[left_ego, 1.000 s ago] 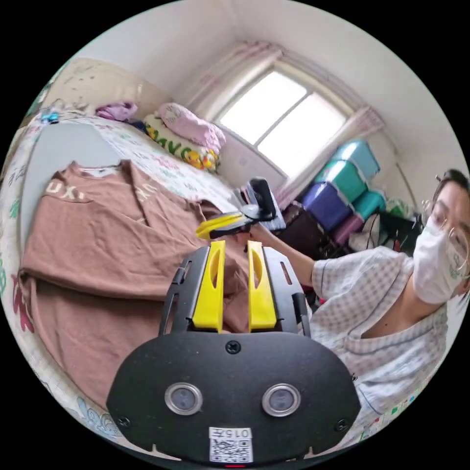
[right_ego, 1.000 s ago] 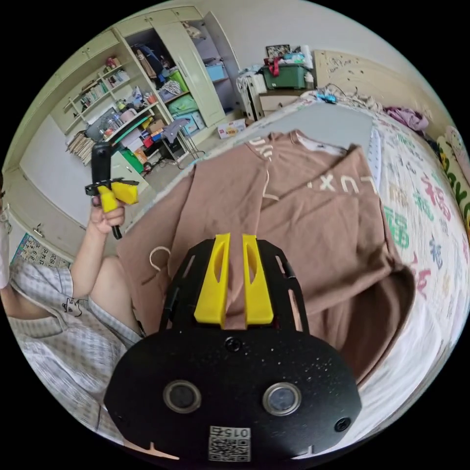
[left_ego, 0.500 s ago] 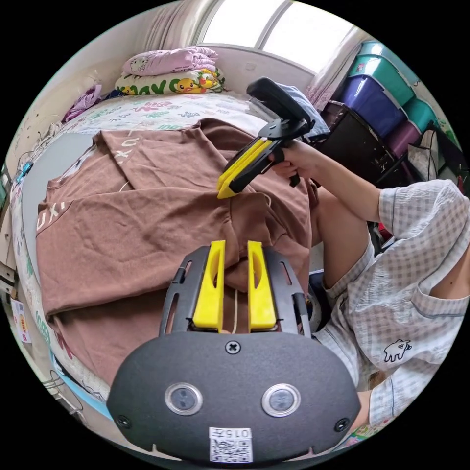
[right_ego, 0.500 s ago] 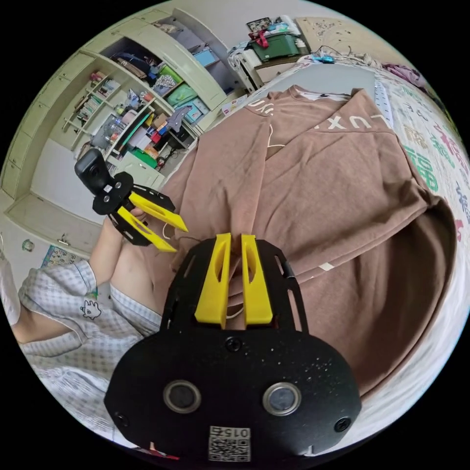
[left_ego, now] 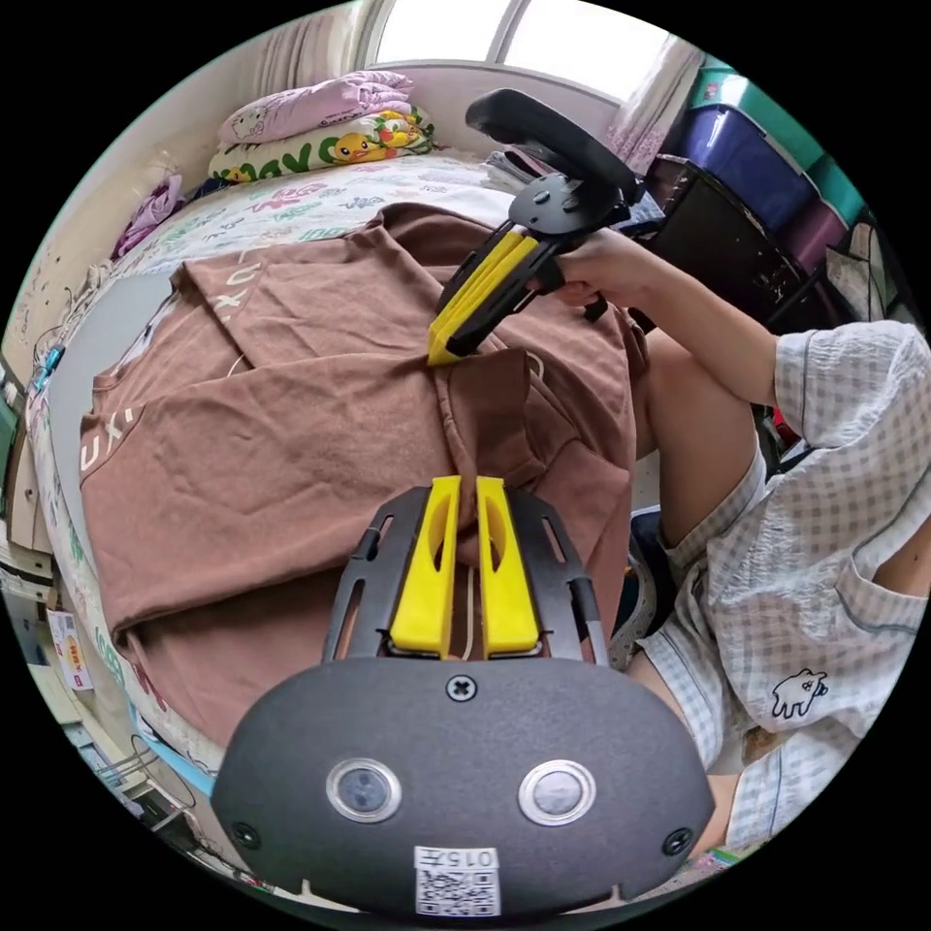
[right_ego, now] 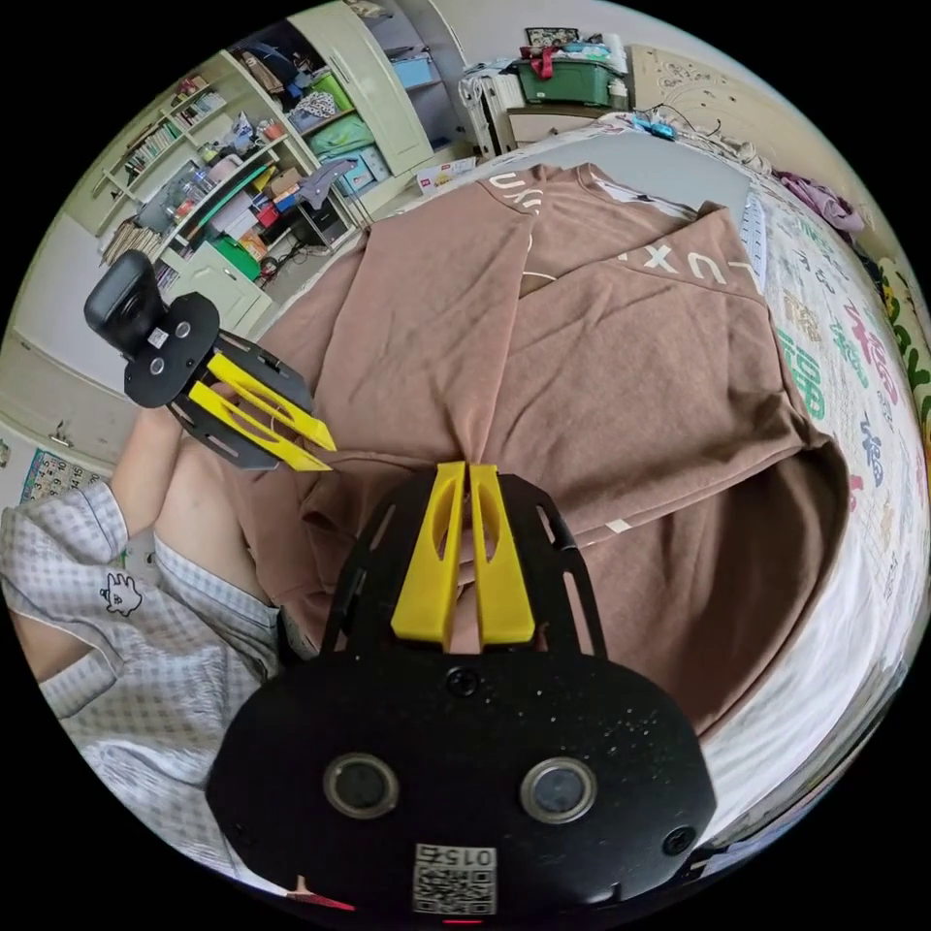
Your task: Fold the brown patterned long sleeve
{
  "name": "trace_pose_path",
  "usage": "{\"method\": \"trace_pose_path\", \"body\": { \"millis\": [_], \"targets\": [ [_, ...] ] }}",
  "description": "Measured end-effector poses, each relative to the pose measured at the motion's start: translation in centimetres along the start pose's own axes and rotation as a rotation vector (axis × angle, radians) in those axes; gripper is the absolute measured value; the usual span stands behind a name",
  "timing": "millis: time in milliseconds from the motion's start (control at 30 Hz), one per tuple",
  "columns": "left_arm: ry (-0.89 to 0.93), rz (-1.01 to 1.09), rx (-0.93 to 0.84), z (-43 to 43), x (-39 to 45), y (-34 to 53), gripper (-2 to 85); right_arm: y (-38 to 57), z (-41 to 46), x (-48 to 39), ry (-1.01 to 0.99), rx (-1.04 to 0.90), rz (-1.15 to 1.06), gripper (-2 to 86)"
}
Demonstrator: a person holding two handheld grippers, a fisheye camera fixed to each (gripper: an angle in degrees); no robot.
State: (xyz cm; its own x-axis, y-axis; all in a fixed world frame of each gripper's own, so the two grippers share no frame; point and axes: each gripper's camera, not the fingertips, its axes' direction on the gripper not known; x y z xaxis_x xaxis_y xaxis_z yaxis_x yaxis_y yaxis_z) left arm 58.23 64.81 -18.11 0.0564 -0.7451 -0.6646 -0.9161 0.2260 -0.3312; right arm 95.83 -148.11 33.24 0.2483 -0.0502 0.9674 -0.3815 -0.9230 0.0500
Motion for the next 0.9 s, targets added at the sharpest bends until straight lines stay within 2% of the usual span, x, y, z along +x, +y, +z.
{"method": "trace_pose_path", "body": {
  "millis": [133, 233, 300, 367, 467, 567, 667, 800, 900],
  "targets": [
    [0.085, -0.051, 0.024, -0.7, -1.8, 0.7, 5.4, -1.9, -1.3, 0.3, -0.062, 0.021, -0.015, 4.7],
    [0.092, -0.102, 0.112, -4.0, -4.3, 3.0, 6.5, -3.0, -7.0, 4.0, -0.086, 0.192, 0.076, 6.3],
    [0.024, -0.223, 0.232, -7.1, -7.3, 5.3, 6.6, -3.7, -10.3, 6.5, -0.074, 0.326, 0.164, 6.6],
    [-0.063, -0.449, 0.432, -11.4, -12.2, 8.4, 7.6, -5.5, -12.7, 7.8, -0.032, 0.423, 0.150, 6.8],
    [-0.133, -0.637, 0.550, -14.6, -18.5, 9.8, 9.3, -12.2, -14.1, 11.0, 0.110, 0.398, 0.209, 7.4],
    [-0.207, -0.774, 0.564, -14.9, -24.4, 8.8, 10.9, -19.8, -13.2, 13.9, 0.159, 0.391, 0.209, 9.4],
    [-0.196, -0.855, 0.525, -13.2, -30.1, 6.7, 12.2, -27.5, -11.1, 17.5, 0.177, 0.391, 0.269, 12.3],
    [-0.179, -0.906, 0.517, -10.7, -35.4, 4.6, 13.9, -35.7, -7.2, 23.6, 0.029, 0.386, 0.360, 13.4],
    [-0.126, -0.895, 0.458, -8.3, -38.8, 2.8, 16.1, -40.2, -4.2, 26.1, 0.058, 0.323, 0.388, 13.1]
  ]
}}
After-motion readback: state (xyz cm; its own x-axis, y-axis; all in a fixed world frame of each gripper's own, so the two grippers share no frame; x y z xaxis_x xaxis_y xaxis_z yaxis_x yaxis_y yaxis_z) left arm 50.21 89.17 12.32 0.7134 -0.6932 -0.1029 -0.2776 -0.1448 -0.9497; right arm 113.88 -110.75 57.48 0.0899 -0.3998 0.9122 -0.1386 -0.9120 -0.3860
